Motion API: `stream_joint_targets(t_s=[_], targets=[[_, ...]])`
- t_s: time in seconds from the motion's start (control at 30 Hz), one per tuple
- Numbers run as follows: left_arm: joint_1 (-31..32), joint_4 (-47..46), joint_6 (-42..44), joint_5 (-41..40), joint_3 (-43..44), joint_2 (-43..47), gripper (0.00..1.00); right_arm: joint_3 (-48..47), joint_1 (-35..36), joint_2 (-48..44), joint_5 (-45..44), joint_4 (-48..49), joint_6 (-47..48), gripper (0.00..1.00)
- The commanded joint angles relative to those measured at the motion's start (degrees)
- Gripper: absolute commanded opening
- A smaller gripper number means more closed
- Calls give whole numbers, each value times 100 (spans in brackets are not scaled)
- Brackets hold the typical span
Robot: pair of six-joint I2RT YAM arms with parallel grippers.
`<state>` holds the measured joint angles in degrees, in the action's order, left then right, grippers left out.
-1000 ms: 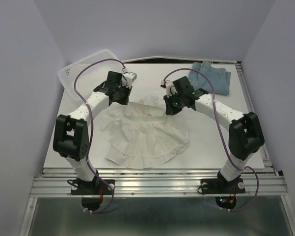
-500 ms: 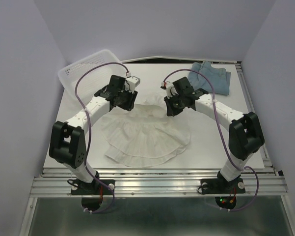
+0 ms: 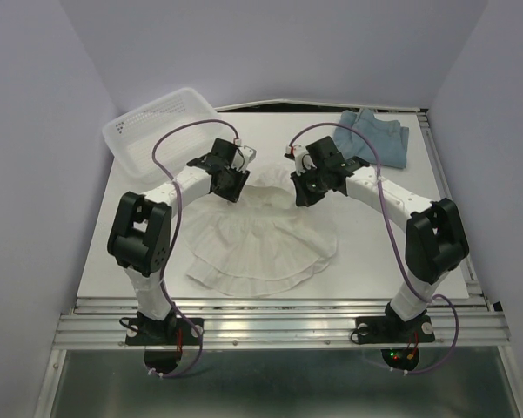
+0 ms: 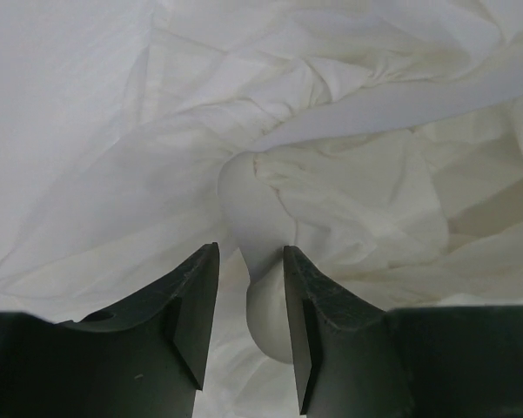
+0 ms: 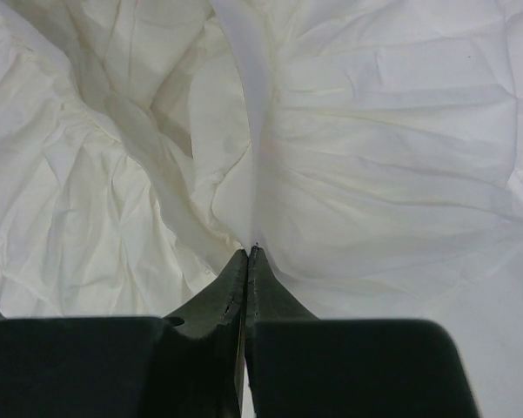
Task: Fold and stack the skirts
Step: Flatten the skirt out
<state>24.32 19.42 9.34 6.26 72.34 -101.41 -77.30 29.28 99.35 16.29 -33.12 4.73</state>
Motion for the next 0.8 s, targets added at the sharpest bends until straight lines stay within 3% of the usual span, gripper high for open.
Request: stream_joint_targets(t_s=[0.0,0.07,0.17,0.3,0.43,0.57,0.67,0.7,0.77], targets=[[-6,9,-91,-240,395,-134,46,13,-36,-293,-3,-63,116,1],[-6,-34,-91,-239,430,-187,44,30,-36,-302,-38,-80,124,1],[-15,-166,-91,-344,448,-134,34,83,-97,-311,-161,-80,124,1],[-111,-263,67,-801,658,6,1,-48,-632,-276,-442,-80,195,1],[-287,-211,313,-1030,1343,42,0,-995,-1274,75,-636,-369,615,1],[-305,254,603,-1189,2931,-431,0,-2813,-1565,821,-838,-686,994,1],[-331,754,709,-1285,5063,-985,0,-4877,-1635,1673,-1022,-1150,1188,1],[-331,835,761,-1338,5454,-1100,0,-6066,-1636,1901,-1084,-1300,1240,1],[-340,871,876,-1513,6027,-1285,0,-7075,-1636,2439,-1329,-1529,1433,1]])
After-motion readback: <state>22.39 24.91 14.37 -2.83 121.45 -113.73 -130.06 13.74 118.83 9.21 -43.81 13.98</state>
